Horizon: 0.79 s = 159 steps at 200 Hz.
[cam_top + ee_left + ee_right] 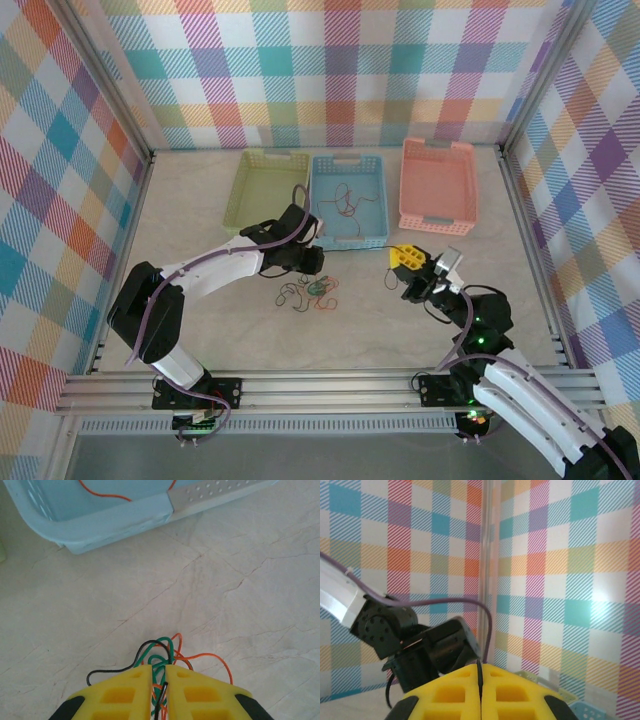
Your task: Untangle the cables
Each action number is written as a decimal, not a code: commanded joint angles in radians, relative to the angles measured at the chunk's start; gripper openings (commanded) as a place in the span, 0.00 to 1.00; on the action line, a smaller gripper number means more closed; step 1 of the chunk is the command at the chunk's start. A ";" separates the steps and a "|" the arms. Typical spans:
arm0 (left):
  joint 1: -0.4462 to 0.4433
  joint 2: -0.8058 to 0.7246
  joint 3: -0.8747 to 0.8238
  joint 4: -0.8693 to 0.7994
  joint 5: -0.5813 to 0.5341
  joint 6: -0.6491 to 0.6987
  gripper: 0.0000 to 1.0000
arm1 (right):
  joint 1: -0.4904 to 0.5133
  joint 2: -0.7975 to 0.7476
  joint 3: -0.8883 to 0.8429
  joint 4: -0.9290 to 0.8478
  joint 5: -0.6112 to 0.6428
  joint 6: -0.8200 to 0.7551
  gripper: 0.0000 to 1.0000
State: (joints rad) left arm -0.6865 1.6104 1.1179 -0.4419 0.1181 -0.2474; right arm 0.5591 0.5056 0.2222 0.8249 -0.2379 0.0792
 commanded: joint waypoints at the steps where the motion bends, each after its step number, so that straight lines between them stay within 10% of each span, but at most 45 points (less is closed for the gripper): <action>1: 0.020 -0.032 -0.021 -0.018 0.013 -0.014 0.16 | -0.011 -0.029 -0.013 0.023 0.083 0.016 0.00; 159: 0.045 -0.062 -0.060 -0.007 0.030 -0.018 0.14 | -0.099 -0.154 -0.035 -0.119 0.414 0.039 0.00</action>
State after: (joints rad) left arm -0.6529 1.5826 1.0794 -0.4412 0.1406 -0.2546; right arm 0.4721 0.3740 0.1905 0.7128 0.0975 0.0975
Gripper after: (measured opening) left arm 0.150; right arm 0.074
